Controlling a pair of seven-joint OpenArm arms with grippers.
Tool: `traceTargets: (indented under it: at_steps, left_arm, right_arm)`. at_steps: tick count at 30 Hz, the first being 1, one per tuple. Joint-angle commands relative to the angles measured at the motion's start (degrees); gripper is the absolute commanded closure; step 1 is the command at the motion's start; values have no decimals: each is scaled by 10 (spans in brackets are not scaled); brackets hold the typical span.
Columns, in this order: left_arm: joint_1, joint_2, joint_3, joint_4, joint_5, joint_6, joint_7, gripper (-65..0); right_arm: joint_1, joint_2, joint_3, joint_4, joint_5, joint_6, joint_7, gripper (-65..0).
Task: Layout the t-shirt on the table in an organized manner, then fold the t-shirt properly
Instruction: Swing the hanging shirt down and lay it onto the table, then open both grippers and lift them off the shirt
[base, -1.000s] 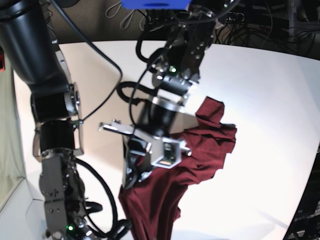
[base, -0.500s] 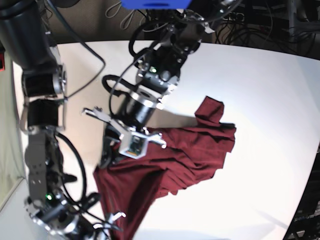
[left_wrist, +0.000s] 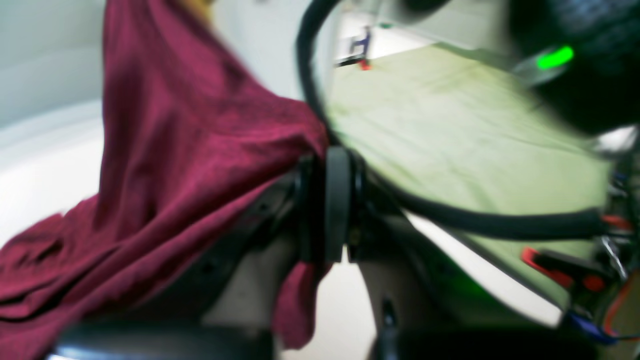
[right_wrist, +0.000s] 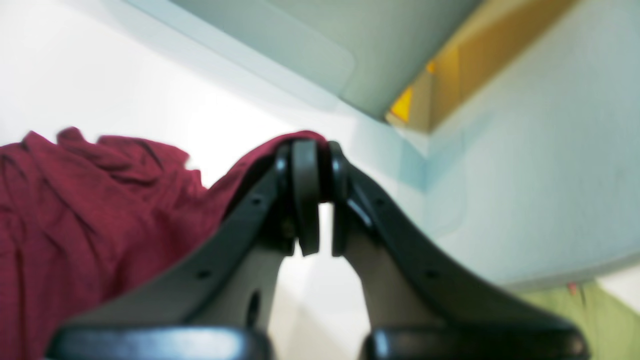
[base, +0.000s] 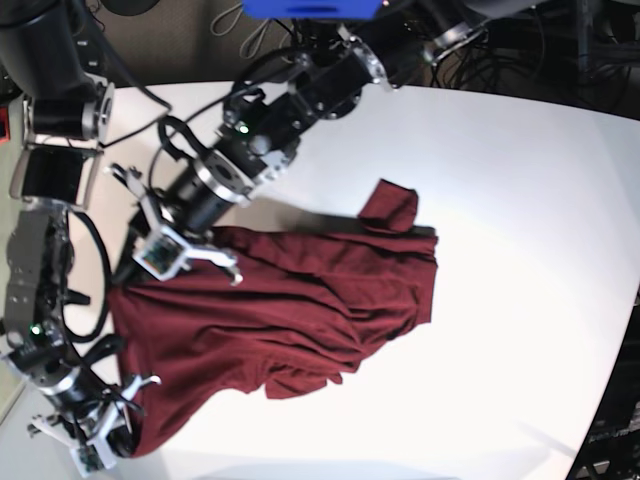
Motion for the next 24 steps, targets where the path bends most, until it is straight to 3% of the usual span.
traceTargets:
  at_steps: [1,10,15,17,21,24]
  left_arm:
    - [-14,10,13,1,-1,-5,-11,-4]
    - [-38,10,51,-57,-1,-5,-17,-9]
    - [-38,10,51,-102,-1,-7,-105,-19]
    - [-38,10,52,-112,-1,-7,-119,-64]
    - [-38,10,64,-114,-1,-5,-121,-213]
    - [-38,10,73,-115,-1,-4,-121,-259]
  right_arm:
    - [16,9,13,11,7,-7,22,0]
    - [-33,24,79,6,7,-7,23,0]
    - [-39,24,102,-5,7,-8,23,0]
    - [-40,24,117,-11,7,-9,20,0]
    - [-46,24,145,-33,7,-9,19,-2]
    - [-65,22,162,-34,7,-9,21,-35]
